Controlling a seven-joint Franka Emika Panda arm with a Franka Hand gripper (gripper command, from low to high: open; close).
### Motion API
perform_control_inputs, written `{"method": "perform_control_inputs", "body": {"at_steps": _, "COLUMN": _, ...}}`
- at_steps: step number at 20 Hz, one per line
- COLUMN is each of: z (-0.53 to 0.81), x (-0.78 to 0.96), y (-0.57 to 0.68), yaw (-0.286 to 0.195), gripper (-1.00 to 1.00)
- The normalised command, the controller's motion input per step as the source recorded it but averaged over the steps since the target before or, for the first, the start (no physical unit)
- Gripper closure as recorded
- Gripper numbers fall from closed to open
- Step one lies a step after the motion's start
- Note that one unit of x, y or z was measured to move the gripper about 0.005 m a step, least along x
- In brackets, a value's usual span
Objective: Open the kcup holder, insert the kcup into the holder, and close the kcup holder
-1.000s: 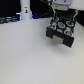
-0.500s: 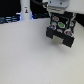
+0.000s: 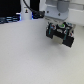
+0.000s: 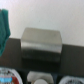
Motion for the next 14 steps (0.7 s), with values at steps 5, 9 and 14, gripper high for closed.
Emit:
{"method": "perform_control_inputs", "body": {"at_steps": 5, "z": -0.12, "x": 0.26, "y": 0.21, "yaw": 0.206, "gripper": -1.0}}
{"method": "perform_control_inputs", "body": {"at_steps": 9, "z": -0.17, "x": 0.08, "y": 0.17, "yaw": 0.234, "gripper": -1.0}}
{"method": "perform_control_inputs", "body": {"at_steps": 14, "z": -0.15, "x": -0.09, "y": 0.24, "yaw": 0.208, "gripper": -1.0}}
